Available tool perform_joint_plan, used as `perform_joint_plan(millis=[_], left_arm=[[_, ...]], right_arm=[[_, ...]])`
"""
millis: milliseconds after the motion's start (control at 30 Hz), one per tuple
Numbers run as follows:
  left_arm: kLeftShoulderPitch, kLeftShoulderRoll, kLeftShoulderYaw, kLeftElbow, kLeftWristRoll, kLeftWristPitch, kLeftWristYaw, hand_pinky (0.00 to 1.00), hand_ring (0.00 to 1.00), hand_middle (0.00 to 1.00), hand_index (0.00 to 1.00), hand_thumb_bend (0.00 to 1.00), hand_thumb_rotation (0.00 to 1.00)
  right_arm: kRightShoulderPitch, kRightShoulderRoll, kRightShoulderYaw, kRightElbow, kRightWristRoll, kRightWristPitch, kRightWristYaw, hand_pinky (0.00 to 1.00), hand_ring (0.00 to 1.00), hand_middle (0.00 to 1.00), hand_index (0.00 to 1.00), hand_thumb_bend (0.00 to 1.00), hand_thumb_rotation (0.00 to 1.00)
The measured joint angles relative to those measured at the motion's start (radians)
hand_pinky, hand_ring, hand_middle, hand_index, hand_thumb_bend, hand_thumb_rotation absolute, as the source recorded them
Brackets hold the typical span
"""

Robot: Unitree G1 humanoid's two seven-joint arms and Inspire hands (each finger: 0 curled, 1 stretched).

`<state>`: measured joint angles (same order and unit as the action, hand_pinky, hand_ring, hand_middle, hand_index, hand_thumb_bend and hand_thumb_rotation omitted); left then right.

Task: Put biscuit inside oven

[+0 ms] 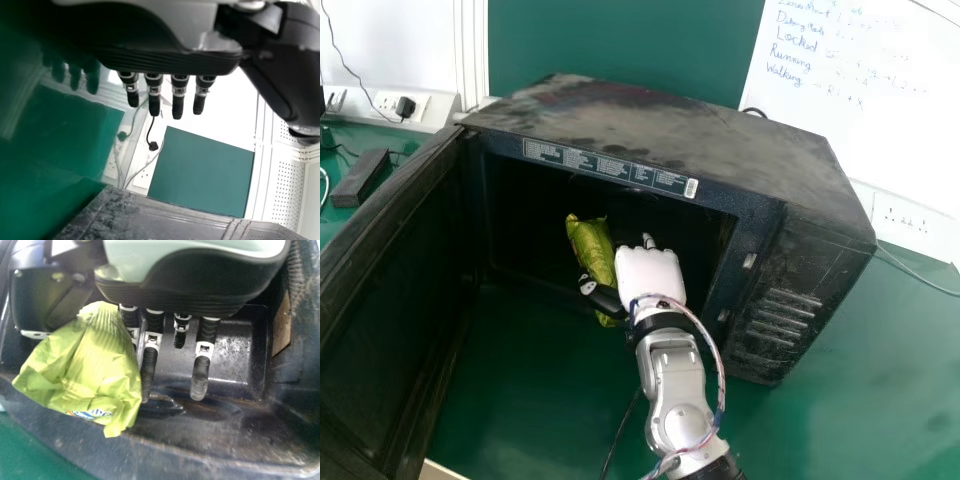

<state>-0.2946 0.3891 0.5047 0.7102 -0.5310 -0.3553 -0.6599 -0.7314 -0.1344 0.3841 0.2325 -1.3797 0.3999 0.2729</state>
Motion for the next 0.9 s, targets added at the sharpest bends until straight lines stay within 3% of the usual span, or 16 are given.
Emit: perform_joint_plan(millis=[233, 533, 667, 767, 900], left_arm=[[0.003, -0.001, 0.000, -0.003, 0.000, -0.002, -0.001, 0.99, 0.96, 0.97, 1.00, 0.31, 1.00], [0.006, -0.003, 0.000, -0.008, 0.000, -0.008, 0.002, 0.99, 0.96, 0.97, 1.00, 0.33, 1.00], [0.008, -0.004, 0.000, -0.011, 0.000, -0.007, 0.005, 0.99, 0.96, 0.97, 1.00, 0.34, 0.99], [0.010, -0.006, 0.000, -0.017, 0.000, -0.005, 0.005, 0.99, 0.97, 0.97, 1.00, 0.33, 1.00], [0.016, -0.007, 0.000, -0.029, 0.000, -0.002, 0.004, 1.00, 0.97, 0.97, 1.00, 0.34, 1.00]], right_arm=[[-0.073, -0.040, 0.034, 0.120, 0.064, -0.036, -0.112, 0.27, 0.28, 0.47, 0.49, 0.53, 0.00], [-0.217, -0.040, 0.071, 0.345, 0.144, -0.035, -0.193, 0.43, 0.44, 0.43, 0.51, 0.53, 0.00], [-0.259, -0.037, 0.089, 0.437, 0.189, -0.039, -0.254, 0.39, 0.40, 0.41, 0.52, 0.53, 0.00], [-0.290, -0.034, 0.098, 0.509, 0.230, -0.057, -0.294, 0.36, 0.37, 0.47, 0.49, 0.53, 0.00], [-0.333, -0.031, 0.114, 0.611, 0.272, -0.080, -0.359, 0.33, 0.34, 0.47, 0.49, 0.53, 0.00]])
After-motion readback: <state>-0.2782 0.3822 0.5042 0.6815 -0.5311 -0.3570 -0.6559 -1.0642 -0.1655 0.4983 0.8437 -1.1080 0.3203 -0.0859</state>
